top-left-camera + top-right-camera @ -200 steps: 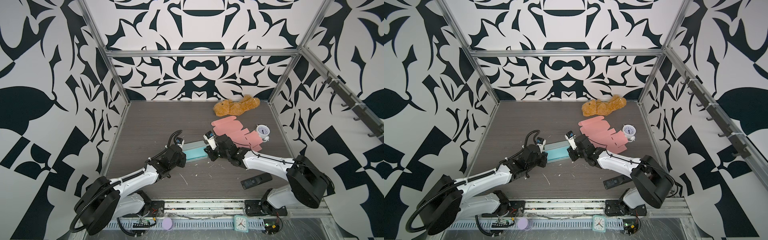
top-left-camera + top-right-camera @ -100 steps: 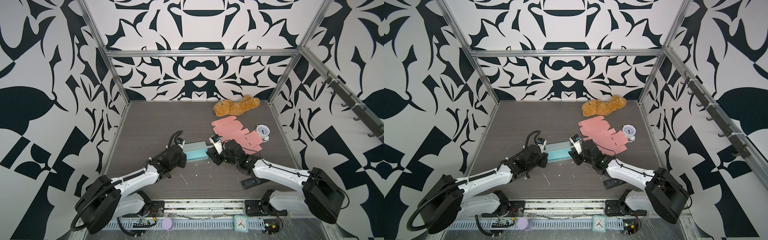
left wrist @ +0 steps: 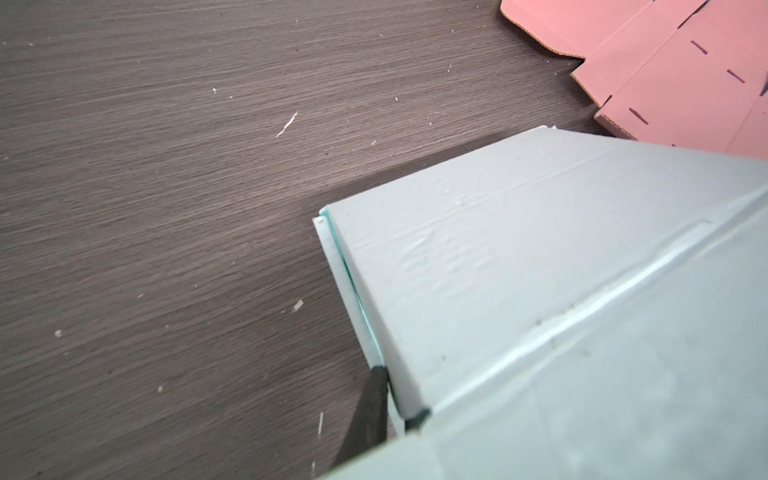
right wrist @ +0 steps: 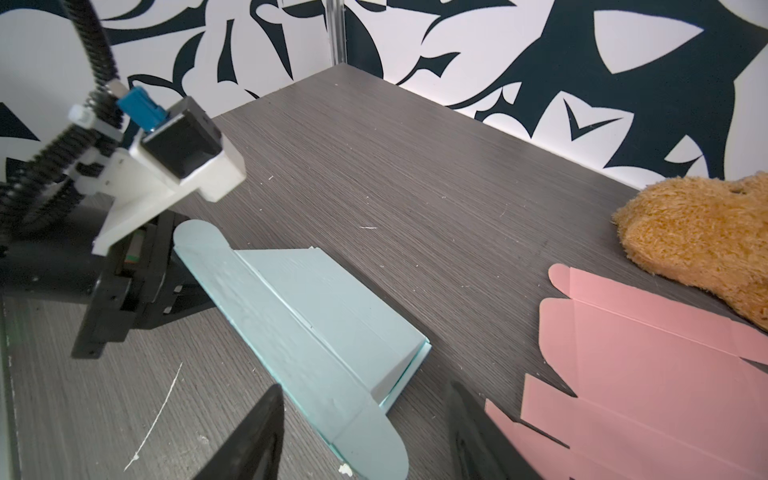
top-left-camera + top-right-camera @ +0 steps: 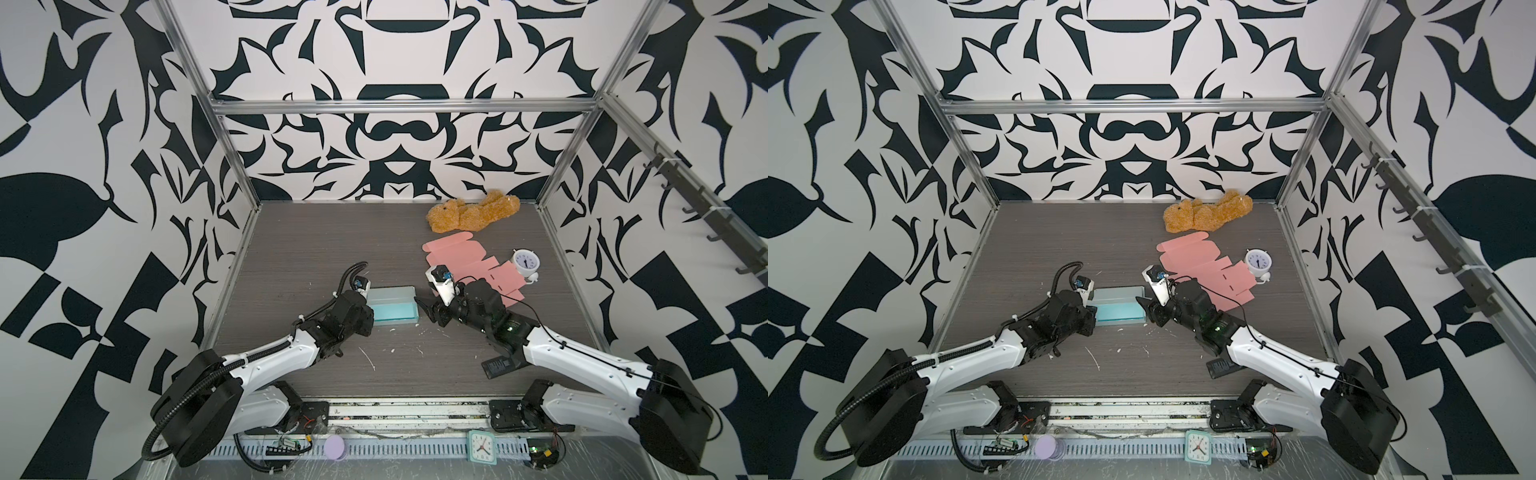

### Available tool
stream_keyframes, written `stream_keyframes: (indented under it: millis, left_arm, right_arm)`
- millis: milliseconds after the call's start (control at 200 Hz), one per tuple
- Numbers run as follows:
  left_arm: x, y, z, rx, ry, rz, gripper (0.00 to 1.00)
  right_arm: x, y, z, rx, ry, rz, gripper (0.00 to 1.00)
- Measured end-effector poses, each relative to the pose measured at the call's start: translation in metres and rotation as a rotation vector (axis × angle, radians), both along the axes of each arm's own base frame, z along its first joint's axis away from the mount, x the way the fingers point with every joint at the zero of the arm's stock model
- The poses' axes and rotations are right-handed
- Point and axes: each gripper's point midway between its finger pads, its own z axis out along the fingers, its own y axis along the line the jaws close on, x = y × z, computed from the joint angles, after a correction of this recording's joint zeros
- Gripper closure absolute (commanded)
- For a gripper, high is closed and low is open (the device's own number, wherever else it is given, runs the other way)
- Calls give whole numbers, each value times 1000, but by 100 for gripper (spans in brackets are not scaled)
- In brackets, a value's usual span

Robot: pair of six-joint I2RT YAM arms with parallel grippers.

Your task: Fold the paper box

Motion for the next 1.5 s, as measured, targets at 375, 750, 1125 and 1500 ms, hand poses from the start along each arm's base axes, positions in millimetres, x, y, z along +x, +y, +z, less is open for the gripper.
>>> stream_keyframes:
  millis: [375,750,1125,1500]
  left_arm:
    - [-2,-3,0,2,-2,-10,85]
    - [-6,-5,-1,-11,13,-4,54]
    - [-31,1,26,-128,62,29,1]
    - [-50,16,33,-126,134,55,1]
  right_arm:
    - [43,24,-22,-85,160,-60,39]
    - [44,19,-67,-143,296,-71,41]
    - [47,18,-82,-148,346,-79,42]
    - [48,18,-86,-149,359,-76,42]
